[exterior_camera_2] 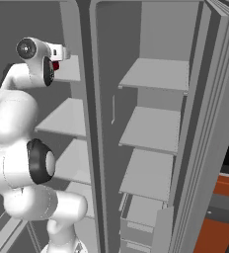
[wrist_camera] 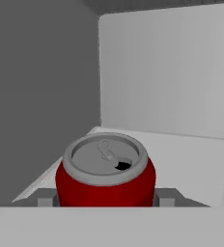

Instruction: Open the fridge, grab two sodas, and place both sodas inside the bowl with ice on the dining counter.

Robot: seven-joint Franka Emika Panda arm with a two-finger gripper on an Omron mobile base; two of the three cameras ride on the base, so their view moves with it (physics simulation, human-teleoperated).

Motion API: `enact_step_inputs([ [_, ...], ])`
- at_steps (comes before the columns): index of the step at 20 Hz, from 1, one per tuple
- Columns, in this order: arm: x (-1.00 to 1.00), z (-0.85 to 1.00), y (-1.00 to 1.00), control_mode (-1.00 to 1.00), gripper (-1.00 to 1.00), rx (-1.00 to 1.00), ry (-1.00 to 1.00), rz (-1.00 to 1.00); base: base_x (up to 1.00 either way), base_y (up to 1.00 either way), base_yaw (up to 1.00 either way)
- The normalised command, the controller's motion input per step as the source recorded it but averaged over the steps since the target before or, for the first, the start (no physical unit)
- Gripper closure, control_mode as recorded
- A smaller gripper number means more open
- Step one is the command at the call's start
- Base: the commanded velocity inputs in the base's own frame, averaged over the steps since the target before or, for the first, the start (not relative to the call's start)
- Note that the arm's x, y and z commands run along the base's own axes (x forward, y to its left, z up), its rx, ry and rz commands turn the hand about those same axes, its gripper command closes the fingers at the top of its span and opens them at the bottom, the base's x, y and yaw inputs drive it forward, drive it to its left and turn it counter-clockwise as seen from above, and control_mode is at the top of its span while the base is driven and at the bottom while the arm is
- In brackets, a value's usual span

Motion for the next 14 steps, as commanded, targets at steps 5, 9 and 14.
enact_step_inputs([
  [5,-1.0,0.01,-0.47,-1.0,1.0,0.02,-0.1,0.0,0.0,0.0,0.0],
  [9,-1.0,0.09,-0.33,-1.0,1.0,0.01,-0.02,0.0,0.0,0.0,0.0],
  [14,-1.0,0.17,-0.15,-1.0,1.0,0.0,0.01,-0.05,0.0,0.0,0.0],
])
